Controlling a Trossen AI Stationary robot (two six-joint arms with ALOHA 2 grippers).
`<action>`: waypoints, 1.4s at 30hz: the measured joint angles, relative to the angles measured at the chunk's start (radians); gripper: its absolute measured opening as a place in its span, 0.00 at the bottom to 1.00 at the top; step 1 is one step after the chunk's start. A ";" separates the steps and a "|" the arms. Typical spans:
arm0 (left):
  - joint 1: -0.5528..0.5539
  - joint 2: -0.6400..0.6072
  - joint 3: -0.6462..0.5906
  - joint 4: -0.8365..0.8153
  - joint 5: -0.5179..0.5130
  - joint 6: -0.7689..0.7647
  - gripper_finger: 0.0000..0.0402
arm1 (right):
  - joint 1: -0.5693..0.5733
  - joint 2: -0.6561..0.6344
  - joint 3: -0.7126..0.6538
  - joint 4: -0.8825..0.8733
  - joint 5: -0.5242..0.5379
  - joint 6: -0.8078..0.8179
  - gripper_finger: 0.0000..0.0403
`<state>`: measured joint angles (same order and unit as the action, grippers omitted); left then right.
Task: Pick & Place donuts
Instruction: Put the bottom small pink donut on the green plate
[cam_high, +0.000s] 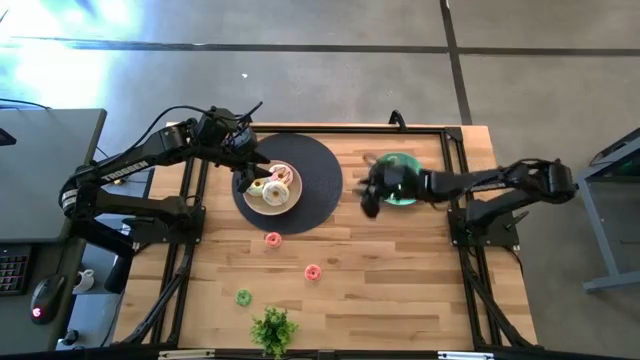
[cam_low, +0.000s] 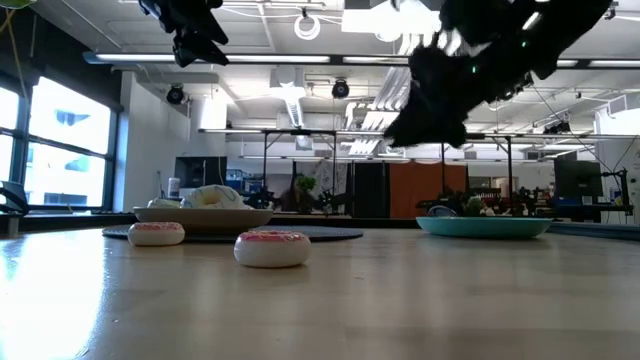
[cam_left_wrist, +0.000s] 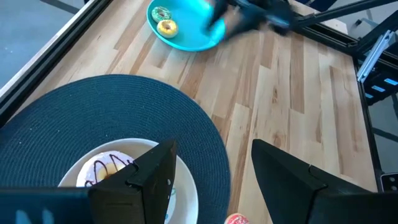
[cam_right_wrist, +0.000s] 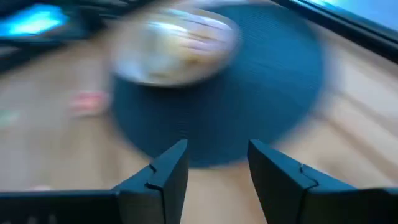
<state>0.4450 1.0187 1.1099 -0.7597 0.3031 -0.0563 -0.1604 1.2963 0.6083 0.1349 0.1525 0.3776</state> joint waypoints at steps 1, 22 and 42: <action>0.000 0.000 0.000 0.001 0.000 0.000 0.52 | 0.049 0.014 0.000 0.055 -0.006 -0.014 0.40; 0.000 0.058 -0.001 0.015 0.016 -0.009 0.52 | 0.504 0.723 0.652 -0.120 0.025 -0.223 0.45; 0.000 0.057 -0.001 0.000 0.036 -0.013 0.52 | 0.459 0.815 0.747 -0.273 -0.002 -0.149 0.45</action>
<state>0.4449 1.0756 1.1088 -0.7598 0.3389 -0.0689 0.2989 2.1117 1.3548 -0.1384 0.1508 0.2287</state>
